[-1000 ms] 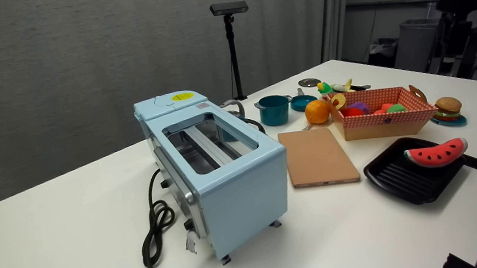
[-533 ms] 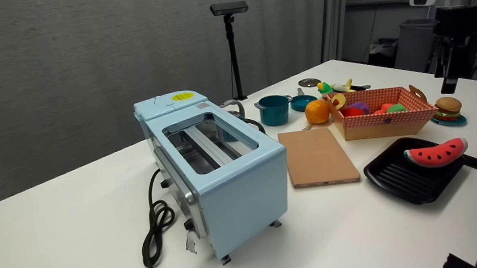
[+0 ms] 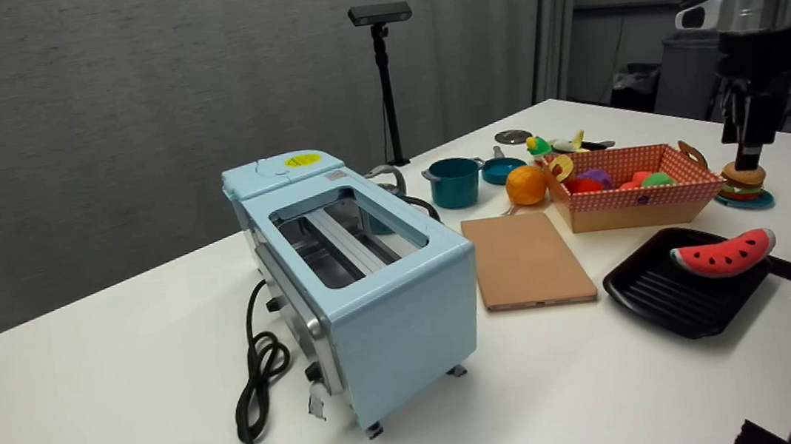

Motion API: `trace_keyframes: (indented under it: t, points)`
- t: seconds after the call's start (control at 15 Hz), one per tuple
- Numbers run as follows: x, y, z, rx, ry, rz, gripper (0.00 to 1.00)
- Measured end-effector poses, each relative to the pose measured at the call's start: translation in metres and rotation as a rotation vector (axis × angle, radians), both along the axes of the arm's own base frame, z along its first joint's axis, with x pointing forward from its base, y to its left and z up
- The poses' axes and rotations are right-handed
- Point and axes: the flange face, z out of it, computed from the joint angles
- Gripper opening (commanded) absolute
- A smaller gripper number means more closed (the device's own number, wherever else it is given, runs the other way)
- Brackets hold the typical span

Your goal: Put the object in the black tray into the brown box

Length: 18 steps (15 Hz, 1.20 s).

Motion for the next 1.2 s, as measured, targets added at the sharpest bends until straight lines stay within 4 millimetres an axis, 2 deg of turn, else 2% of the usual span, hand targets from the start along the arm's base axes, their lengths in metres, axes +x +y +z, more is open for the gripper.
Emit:
trace_keyframes:
  t: [0.87,1.07,1.2]
  points:
    - [0.000,0.001,-0.004,0.009,0.008,-0.005,1.00]
    - [0.007,-0.002,-0.005,0.005,0.012,-0.008,1.00]
    - [0.018,-0.003,-0.017,-0.001,0.041,-0.007,1.00]
